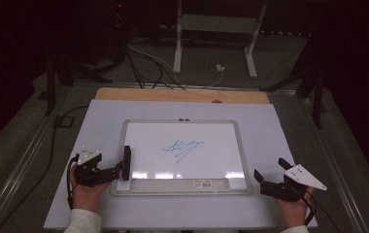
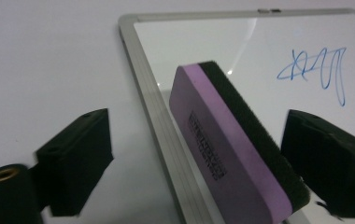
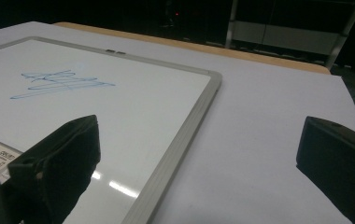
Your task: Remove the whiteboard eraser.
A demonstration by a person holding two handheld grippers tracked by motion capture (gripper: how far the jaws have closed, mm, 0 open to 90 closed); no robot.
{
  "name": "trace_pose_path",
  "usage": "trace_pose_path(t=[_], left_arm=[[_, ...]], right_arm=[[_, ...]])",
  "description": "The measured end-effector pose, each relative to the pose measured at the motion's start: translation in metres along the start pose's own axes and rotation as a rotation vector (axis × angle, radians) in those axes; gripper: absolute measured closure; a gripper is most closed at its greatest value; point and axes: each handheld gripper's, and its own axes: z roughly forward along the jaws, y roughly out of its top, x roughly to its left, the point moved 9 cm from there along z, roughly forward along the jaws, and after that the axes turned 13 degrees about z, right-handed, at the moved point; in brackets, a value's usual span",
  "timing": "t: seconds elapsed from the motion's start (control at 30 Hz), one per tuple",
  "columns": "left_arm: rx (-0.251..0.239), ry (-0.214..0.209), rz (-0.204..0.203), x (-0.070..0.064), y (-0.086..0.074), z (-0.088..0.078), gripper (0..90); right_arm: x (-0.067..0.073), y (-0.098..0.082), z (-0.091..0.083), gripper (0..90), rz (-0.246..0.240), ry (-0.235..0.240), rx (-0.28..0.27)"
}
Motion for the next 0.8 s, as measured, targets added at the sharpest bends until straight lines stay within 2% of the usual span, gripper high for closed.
trace_pose_path(t=[0.13,0.33,0.6,0.67,0.73,0.8], left_arm=[[0.018,-0.015,0.019,-0.005,-0.002,0.004,17.3],[0.026,-0.072,0.023,-0.012,-0.002,0.004,32.9],[0.042,-0.127,0.019,-0.027,0.000,0.014,32.8],[0.048,-0.127,0.032,-0.029,0.000,0.015,32.7],[0.043,-0.134,0.017,-0.030,-0.001,0.016,32.9],[0.058,-0.134,0.008,-0.030,-0.004,0.017,33.5]], right_arm=[[0.001,0.000,0.000,0.0,-0.003,0.000,0.003],[0.001,-0.001,0.001,0.0,-0.005,0.001,0.005],[0.000,0.000,0.000,0.0,-0.006,-0.004,0.003],[0.000,0.000,-0.001,0.0,-0.006,-0.004,0.002],[-0.001,0.001,-0.001,0.0,-0.006,-0.004,-0.003],[-0.001,0.001,-0.002,0.0,-0.003,-0.003,-0.005]])
